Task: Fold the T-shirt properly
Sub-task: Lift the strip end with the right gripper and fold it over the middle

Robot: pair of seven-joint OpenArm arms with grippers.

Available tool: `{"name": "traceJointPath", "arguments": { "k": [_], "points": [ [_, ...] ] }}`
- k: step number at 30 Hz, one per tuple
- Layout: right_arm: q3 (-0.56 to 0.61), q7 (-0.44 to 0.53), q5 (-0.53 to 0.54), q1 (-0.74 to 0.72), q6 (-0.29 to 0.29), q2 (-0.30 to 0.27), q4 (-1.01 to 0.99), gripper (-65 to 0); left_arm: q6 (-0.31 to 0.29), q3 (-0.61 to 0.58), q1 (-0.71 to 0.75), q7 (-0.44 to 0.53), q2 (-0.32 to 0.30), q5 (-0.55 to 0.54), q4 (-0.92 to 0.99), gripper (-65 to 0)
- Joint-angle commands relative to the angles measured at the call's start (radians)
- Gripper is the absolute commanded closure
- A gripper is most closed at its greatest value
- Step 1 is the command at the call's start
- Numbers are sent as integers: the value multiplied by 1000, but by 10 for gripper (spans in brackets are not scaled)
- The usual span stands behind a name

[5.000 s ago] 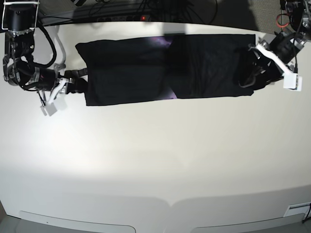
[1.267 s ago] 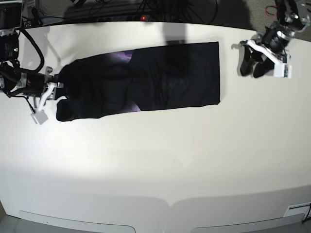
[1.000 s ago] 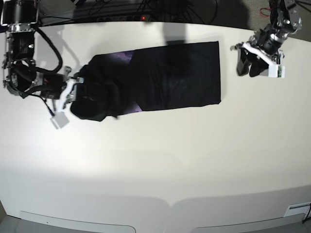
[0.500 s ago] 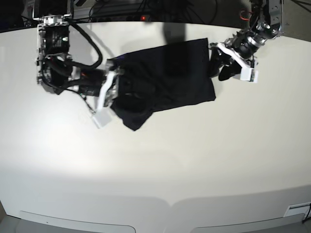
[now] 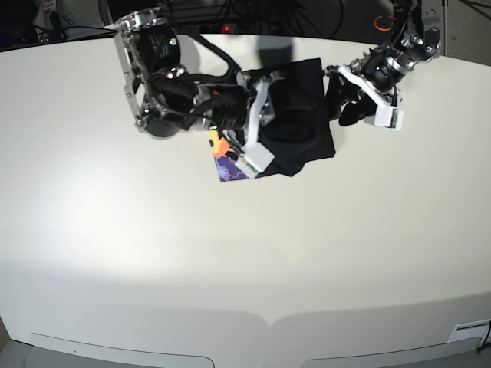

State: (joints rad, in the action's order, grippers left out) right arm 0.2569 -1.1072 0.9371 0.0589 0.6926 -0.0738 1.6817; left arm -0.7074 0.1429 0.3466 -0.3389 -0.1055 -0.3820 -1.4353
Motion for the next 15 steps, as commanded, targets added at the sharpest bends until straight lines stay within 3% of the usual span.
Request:
{"name": "traceJointPath", "arguments": {
  "k": [1, 4, 5, 7, 9, 15],
  "points": [
    [11, 27, 31, -14, 6, 16, 12, 0, 9, -2, 11, -56, -6, 33, 1, -264],
    [48, 27, 31, -14, 6, 30, 10, 0, 9, -2, 11, -56, -6, 33, 1, -264],
    [60, 32, 32, -14, 6, 33, 10, -33, 9, -2, 11, -56, -6, 33, 1, -264],
    [82, 46, 31, -14, 6, 39, 10, -179, 9, -2, 11, -56, -6, 33, 1, -264],
    [96, 54, 34, -14, 6, 50, 10, -272, 9, -1, 11, -56, -6, 33, 0, -264],
    [100, 109, 89, -15, 6, 69, 10, -300, 9, 0, 11, -56, -16, 33, -6, -264]
  ]
}}
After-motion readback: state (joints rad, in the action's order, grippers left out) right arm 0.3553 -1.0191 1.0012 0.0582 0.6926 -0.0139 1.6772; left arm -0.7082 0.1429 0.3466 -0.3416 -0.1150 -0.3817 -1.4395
